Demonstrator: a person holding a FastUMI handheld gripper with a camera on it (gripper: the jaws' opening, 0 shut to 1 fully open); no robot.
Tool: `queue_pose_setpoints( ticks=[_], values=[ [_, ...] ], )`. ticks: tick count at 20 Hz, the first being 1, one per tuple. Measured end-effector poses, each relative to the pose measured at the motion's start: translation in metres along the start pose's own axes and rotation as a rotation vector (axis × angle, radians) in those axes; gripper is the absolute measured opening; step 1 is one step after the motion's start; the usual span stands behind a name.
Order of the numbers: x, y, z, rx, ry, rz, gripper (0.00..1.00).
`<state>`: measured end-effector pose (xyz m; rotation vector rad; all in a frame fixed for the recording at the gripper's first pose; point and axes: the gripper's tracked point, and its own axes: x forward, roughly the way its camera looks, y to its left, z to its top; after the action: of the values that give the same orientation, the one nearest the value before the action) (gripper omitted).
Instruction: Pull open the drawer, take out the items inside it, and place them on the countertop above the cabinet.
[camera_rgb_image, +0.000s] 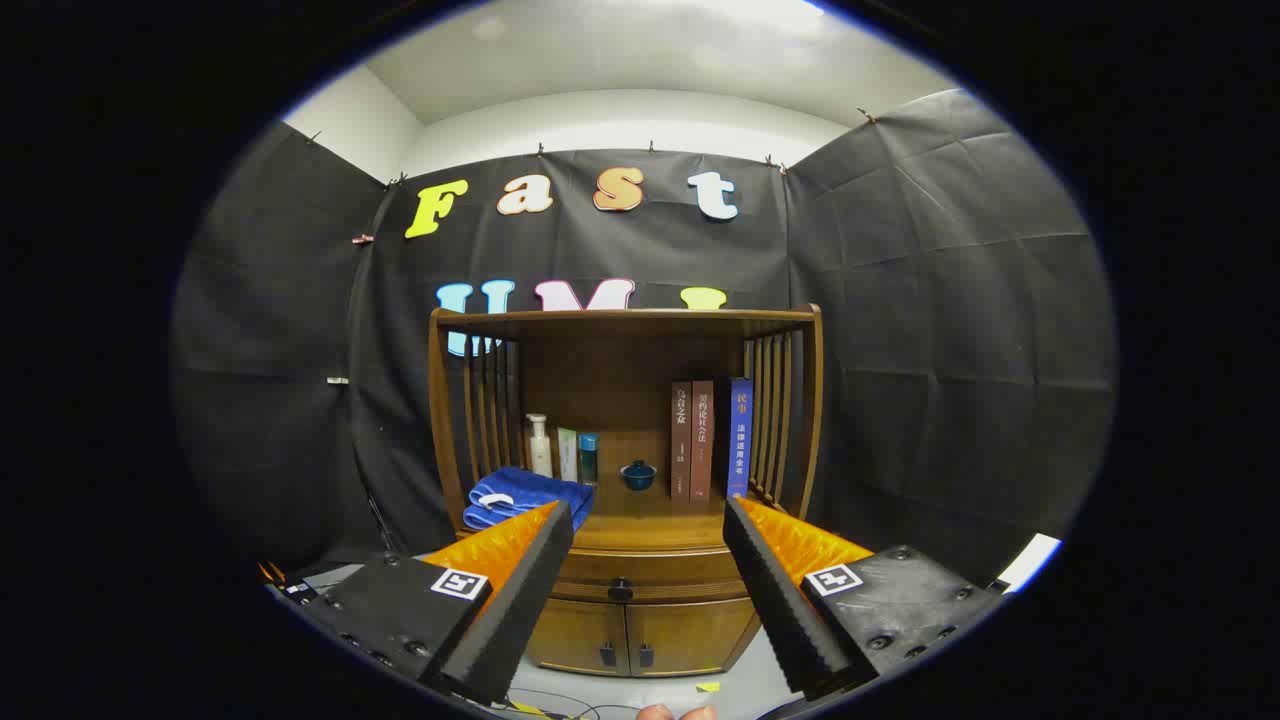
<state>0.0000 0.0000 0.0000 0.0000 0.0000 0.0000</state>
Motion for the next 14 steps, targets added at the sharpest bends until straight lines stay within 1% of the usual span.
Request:
queue_pose_setpoints(
  ticks=[14],
  values=[
    [-0.0014,-0.0014,-0.0027,0.000,0.008,0.003,0.99]
  ],
)
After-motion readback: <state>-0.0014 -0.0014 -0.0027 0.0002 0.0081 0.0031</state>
